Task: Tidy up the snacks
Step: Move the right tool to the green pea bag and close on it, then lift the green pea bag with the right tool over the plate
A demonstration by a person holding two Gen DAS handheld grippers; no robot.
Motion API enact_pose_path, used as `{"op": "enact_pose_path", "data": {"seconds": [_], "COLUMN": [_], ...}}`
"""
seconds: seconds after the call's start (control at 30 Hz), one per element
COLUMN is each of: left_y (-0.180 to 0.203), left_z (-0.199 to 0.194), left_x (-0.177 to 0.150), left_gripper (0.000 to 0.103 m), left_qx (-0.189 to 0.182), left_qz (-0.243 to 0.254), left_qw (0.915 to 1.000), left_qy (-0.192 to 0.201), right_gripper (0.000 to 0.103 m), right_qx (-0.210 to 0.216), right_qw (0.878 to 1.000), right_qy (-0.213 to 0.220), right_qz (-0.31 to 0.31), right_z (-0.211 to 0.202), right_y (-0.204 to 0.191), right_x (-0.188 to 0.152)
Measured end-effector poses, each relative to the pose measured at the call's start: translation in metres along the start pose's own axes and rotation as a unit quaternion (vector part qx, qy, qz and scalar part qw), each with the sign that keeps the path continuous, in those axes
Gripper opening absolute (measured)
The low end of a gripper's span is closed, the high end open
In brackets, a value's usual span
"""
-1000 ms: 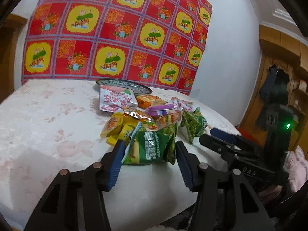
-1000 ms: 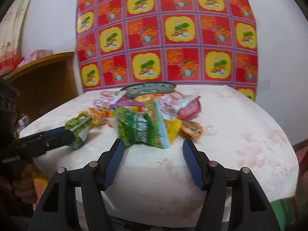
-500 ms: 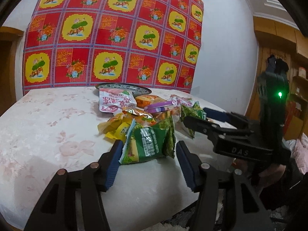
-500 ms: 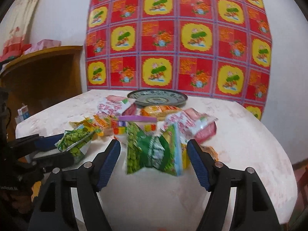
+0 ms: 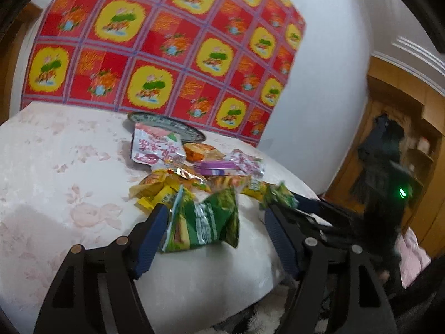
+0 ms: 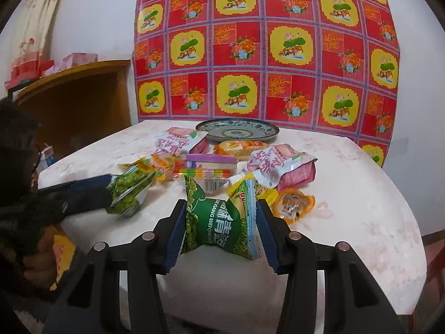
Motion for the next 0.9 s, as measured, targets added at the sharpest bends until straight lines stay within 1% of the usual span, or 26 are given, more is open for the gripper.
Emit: {"op": "enact_pose_path", "data": {"seconds": [0.07, 0.1, 0.13, 0.17, 0.23, 0.33, 0.43, 0.5, 0.57, 0.63, 0.67, 0.7, 0.8, 0.9], "left_y": [0.004, 0.007, 0.008, 0.010, 0.009, 0.008, 0.011, 0.013, 0.014, 0.013, 0.011, 0.010, -0.005, -0.015], "left_z": [0.005, 0.008, 0.009, 0.011, 0.011, 0.009, 0.002, -0.004, -0.009, -0.015, -0.016, -0.015, -0.005, 0.010], "left_x": [0.000, -0.002, -0.004, -0.006, -0.009, -0.009, -0.006, 0.001, 0.008, 0.017, 0.024, 0.030, 0.062, 0.093], "left_gripper": [0.072, 0.066, 0.056, 0.051, 0.048, 0.046, 0.046, 0.046, 0.046, 0.046, 0.046, 0.046, 0.046, 0.046], "left_qx": [0.022, 0.029, 0.039, 0.052, 0.051, 0.046, 0.056, 0.058, 0.052, 0.060, 0.071, 0.077, 0.082, 0.104], "left_qz": [0.010, 0.019, 0.027, 0.033, 0.032, 0.028, 0.038, 0.042, 0.040, 0.040, 0.045, 0.048, 0.041, 0.070], "left_qw": [0.9996, 0.9992, 0.9987, 0.9978, 0.9979, 0.9981, 0.9975, 0.9973, 0.9977, 0.9974, 0.9964, 0.9959, 0.9954, 0.9915], "left_qy": [-0.012, -0.018, -0.021, -0.026, -0.025, -0.028, -0.023, -0.020, -0.018, -0.010, -0.004, -0.006, -0.027, -0.034], "right_gripper": [0.050, 0.050, 0.050, 0.050, 0.049, 0.045, 0.044, 0.043, 0.043, 0.043, 0.043, 0.043, 0.043, 0.043], "right_qx": [-0.005, -0.007, -0.007, -0.004, 0.001, 0.013, 0.019, 0.023, 0.031, 0.034, 0.034, 0.033, 0.020, 0.021], "right_qw": [1.000, 1.000, 1.000, 1.000, 1.000, 1.000, 1.000, 0.999, 0.999, 0.999, 0.999, 0.999, 0.999, 0.999], "right_qy": [0.000, 0.001, 0.001, 0.002, 0.004, 0.001, 0.002, 0.005, 0.010, 0.015, 0.019, 0.024, 0.035, 0.029], "right_qz": [-0.009, -0.011, -0.011, -0.009, -0.003, 0.010, 0.018, 0.024, 0.029, 0.026, 0.022, 0.017, 0.003, -0.008], "right_z": [-0.001, -0.001, -0.001, -0.001, -0.001, -0.001, -0.002, -0.004, -0.006, -0.008, -0.009, -0.010, -0.009, 0.001], "right_y": [-0.004, -0.005, -0.005, -0.005, -0.003, 0.000, 0.002, 0.005, 0.008, 0.008, 0.009, 0.009, 0.013, 0.021], "right_x": [-0.001, -0.001, -0.002, -0.002, -0.002, -0.002, -0.001, 0.004, 0.011, 0.019, 0.025, 0.030, 0.053, 0.080]}}
Point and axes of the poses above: each gripper's, at about its wrist camera, not at the fingertips, and z roughly the way its jaws point, y to its right, x to its top, the point moved 4 cm from there along z, roughly the way its jaws point, and after that the axes turned 5 degrees about x, right-handed, at the moved point
